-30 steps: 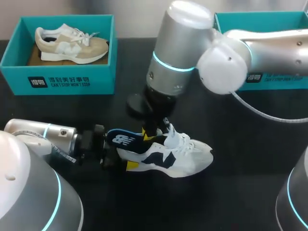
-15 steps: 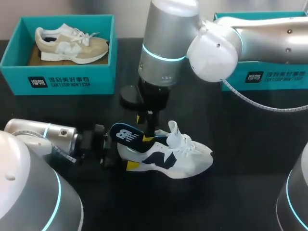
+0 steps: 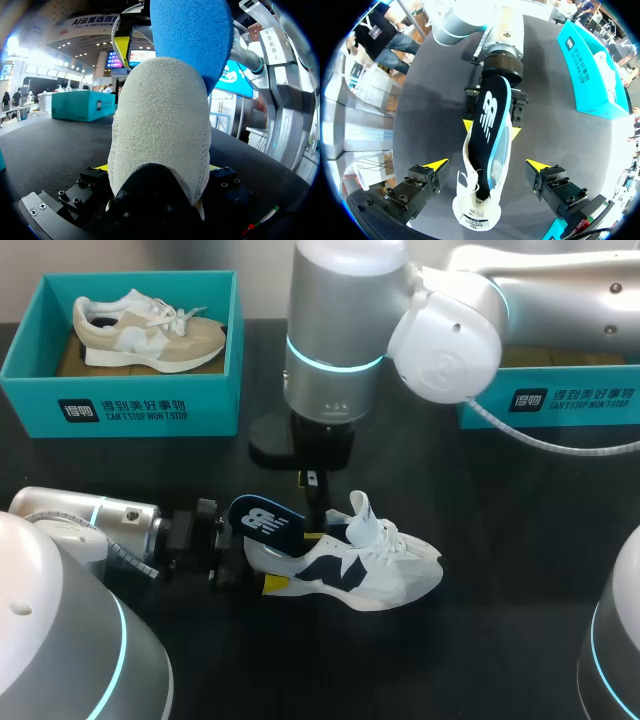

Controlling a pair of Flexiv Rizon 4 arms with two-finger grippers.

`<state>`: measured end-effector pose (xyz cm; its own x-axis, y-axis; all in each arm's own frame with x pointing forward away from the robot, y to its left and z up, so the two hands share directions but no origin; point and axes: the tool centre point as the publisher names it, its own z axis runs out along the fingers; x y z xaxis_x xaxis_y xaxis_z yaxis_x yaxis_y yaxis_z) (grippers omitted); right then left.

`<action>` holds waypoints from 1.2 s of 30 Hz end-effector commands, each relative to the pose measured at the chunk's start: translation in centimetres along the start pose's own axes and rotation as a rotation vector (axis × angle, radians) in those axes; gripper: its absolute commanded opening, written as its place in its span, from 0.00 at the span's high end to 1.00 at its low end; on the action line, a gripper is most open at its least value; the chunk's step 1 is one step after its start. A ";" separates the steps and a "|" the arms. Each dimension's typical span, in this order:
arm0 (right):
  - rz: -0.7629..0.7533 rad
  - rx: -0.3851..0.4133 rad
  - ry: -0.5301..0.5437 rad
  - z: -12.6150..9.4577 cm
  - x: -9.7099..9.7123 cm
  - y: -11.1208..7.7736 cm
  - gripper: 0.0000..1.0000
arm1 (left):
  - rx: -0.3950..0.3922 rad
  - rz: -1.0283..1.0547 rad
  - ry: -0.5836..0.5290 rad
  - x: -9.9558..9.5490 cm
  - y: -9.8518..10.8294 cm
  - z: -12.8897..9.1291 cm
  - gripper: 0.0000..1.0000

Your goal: Take the shoe out of the shoebox, open the shoe tongue, remove and reinsert the insole, then place the shoe into the shoebox

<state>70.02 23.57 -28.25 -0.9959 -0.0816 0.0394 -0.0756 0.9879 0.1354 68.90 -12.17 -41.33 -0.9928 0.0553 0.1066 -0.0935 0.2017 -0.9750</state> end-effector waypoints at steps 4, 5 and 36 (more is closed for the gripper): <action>0.001 0.008 0.000 0.1 -0.1 0.3 0.00 | -0.002 0.000 0.000 0.0 0.0 0.1 1.00; -0.025 -0.065 0.030 0.0 -0.1 0.5 0.00 | -0.002 0.000 0.000 0.0 0.0 0.1 1.00; 0.292 -0.256 0.121 2.7 1.0 1.5 0.00 | -0.002 0.000 0.000 0.0 0.0 0.1 1.00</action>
<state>68.49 25.12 -29.35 -0.9614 0.1725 0.2146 0.2372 0.9146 0.3275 68.90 -12.17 -41.34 -0.9928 0.0554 0.1066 -0.0935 0.2017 -0.9750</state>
